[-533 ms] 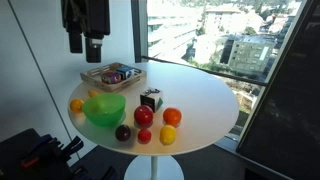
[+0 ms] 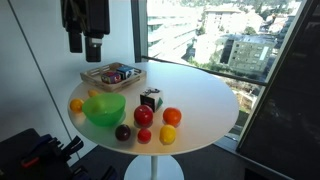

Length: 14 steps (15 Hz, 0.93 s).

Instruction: Pick up the block with the number one on it and put it in the tray

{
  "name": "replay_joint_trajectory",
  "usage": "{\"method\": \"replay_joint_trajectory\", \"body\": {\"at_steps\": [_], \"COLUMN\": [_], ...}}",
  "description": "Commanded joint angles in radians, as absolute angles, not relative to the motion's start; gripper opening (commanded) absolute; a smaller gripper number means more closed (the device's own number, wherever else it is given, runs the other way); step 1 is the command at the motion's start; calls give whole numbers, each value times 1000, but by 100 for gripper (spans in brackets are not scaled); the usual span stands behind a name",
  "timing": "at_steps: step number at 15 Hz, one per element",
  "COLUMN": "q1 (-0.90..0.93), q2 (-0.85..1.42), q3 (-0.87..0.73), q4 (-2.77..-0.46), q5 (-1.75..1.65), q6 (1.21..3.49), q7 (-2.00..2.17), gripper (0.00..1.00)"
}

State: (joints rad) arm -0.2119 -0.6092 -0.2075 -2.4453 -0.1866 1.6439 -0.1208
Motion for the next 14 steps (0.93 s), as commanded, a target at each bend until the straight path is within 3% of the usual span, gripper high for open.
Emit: {"method": "replay_joint_trajectory", "body": {"at_steps": [1, 14], "q1": [-206, -168], "q2": [-596, -438], "q3": [-205, -185], "q4": [-2439, -2391], "q5": [-183, -151], "q6": [1657, 1953], "q7": [-98, -61], "gripper": [100, 100]}}
